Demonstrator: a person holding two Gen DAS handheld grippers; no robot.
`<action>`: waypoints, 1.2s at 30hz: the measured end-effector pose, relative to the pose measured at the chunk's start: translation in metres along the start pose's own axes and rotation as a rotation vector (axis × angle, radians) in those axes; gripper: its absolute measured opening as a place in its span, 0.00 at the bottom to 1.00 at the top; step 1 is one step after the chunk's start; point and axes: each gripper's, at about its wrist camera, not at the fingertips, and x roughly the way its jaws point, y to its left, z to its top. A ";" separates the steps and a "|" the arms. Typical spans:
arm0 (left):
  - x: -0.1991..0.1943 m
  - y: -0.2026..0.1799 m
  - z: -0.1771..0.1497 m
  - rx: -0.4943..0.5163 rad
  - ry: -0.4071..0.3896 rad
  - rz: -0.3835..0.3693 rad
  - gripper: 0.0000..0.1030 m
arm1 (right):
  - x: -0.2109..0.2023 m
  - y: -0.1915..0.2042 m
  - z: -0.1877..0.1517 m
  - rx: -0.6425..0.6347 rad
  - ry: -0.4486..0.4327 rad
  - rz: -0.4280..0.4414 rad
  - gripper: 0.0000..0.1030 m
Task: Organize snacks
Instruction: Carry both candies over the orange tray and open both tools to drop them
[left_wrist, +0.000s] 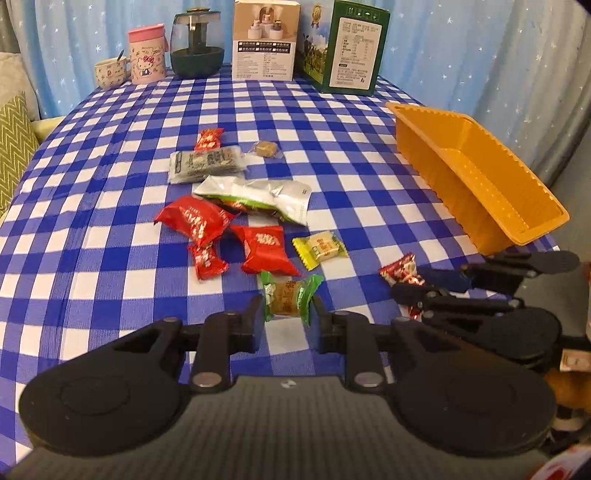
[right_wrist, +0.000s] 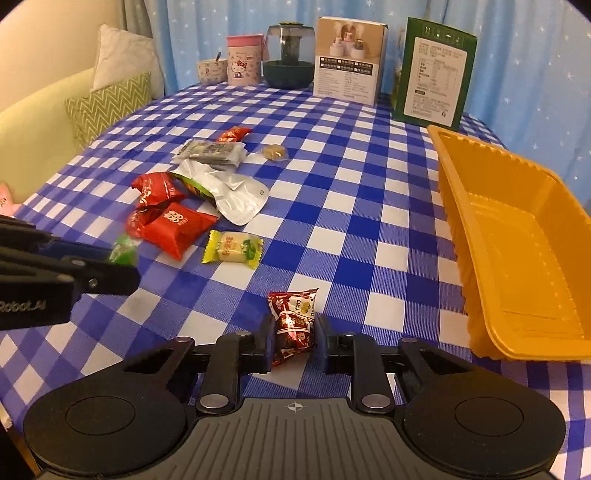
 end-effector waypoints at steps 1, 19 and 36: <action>-0.001 -0.002 0.002 0.005 -0.002 -0.001 0.22 | -0.003 -0.001 0.000 0.009 -0.005 -0.004 0.21; -0.017 -0.108 0.077 0.120 -0.121 -0.160 0.22 | -0.111 -0.102 0.041 0.269 -0.183 -0.182 0.21; 0.030 -0.192 0.106 0.224 -0.113 -0.269 0.23 | -0.115 -0.195 0.023 0.429 -0.159 -0.217 0.21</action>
